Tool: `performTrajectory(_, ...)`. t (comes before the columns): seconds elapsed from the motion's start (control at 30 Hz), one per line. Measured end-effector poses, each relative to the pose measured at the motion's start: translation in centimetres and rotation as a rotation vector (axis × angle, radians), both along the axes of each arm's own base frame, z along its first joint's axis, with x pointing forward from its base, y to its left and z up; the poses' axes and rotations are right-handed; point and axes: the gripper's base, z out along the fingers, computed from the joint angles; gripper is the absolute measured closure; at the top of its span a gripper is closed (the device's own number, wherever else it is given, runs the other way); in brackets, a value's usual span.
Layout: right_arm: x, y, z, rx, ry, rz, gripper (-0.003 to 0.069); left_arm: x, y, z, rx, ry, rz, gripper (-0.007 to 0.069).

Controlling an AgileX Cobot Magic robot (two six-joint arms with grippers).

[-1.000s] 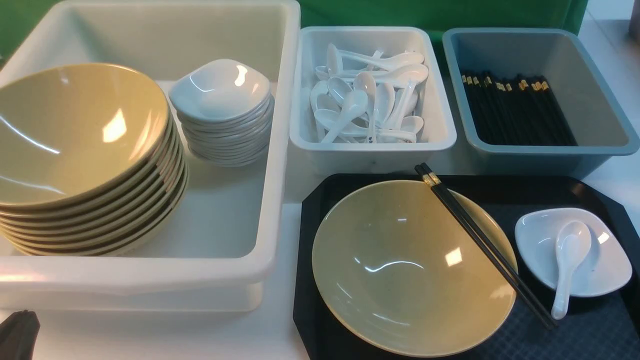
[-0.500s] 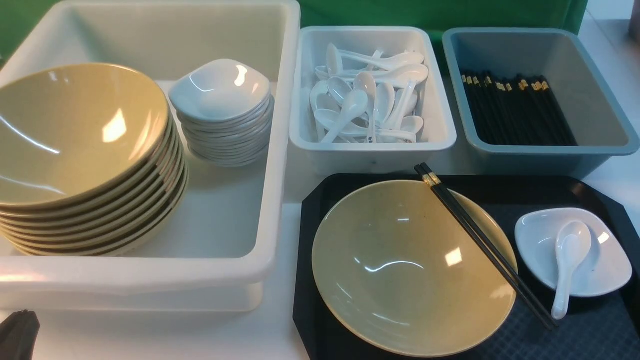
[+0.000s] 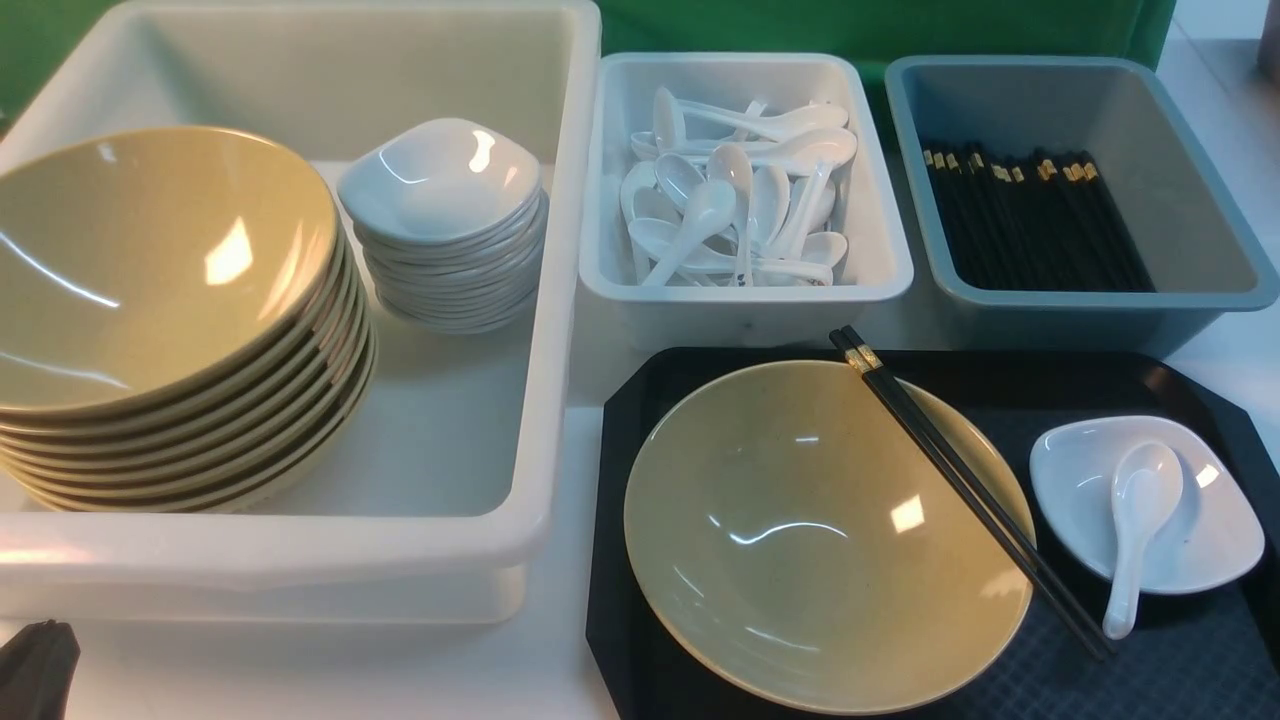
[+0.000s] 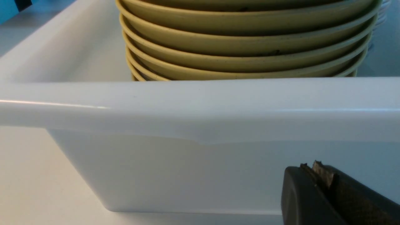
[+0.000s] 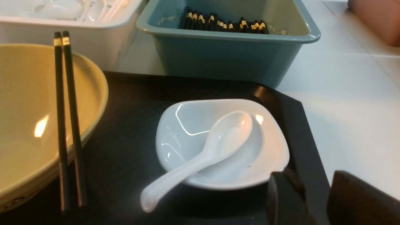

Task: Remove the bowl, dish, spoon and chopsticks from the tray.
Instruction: Use the right arm to grab the chopsticks

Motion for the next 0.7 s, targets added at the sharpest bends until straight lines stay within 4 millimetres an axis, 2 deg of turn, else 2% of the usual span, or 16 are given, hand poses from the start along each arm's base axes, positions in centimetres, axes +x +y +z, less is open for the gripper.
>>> performTrajectory(0.7,0.01,0.00,0.03,-0.009,-0.003,0.002,0.0419,0.00,0.02,-0.01,0.008,0.001,0.001,0.0636)
